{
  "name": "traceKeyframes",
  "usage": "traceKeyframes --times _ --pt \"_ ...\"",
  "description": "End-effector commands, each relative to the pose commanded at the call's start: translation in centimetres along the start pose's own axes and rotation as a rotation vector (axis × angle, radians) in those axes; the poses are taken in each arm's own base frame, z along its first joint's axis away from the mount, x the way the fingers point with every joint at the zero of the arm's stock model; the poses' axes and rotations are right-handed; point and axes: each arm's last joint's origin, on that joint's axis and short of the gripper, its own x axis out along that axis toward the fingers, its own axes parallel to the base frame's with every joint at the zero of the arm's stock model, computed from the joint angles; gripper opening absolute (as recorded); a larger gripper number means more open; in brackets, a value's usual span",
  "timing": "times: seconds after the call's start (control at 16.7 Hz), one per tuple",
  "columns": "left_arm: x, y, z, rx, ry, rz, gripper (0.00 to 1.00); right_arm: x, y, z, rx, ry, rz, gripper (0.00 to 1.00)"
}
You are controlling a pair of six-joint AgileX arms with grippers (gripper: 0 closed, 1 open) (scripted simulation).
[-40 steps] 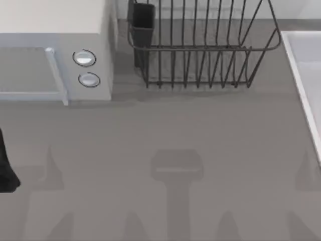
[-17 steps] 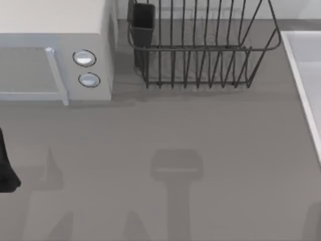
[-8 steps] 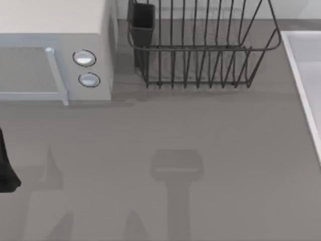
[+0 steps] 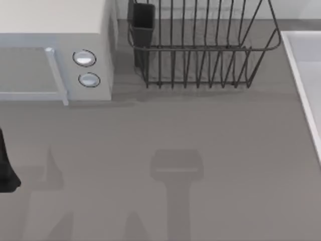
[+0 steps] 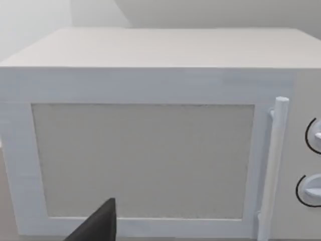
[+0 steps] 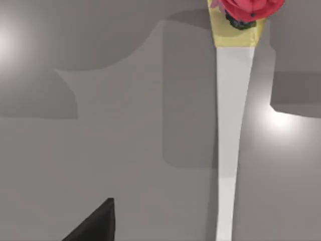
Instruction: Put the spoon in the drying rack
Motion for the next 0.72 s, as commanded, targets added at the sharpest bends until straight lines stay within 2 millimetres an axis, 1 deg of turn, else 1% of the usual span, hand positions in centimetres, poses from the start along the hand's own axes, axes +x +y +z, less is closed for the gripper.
traceKeyframes --times 0.24,0.36,0.42,0.66,0.72 --pt "0.0 0.0 0.0 0.0 0.0 0.0 1.0 4.4 0.1 0.0 -0.001 0.001 -0.006 1.0" --pt "0.0 0.0 0.0 0.0 0.0 0.0 1.0 5.8 0.3 0.0 -0.001 0.0 -0.001 1.0" --pt "0.0 0.0 0.0 0.0 0.0 0.0 1.0 6.1 0.4 0.1 -0.001 0.0 0.0 1.0" --pt "0.0 0.0 0.0 0.0 0.0 0.0 1.0 6.1 0.4 0.1 -0.001 0.0 0.0 1.0" --pt "0.0 0.0 0.0 0.0 0.0 0.0 1.0 6.1 0.4 0.1 -0.001 0.0 0.0 0.92"
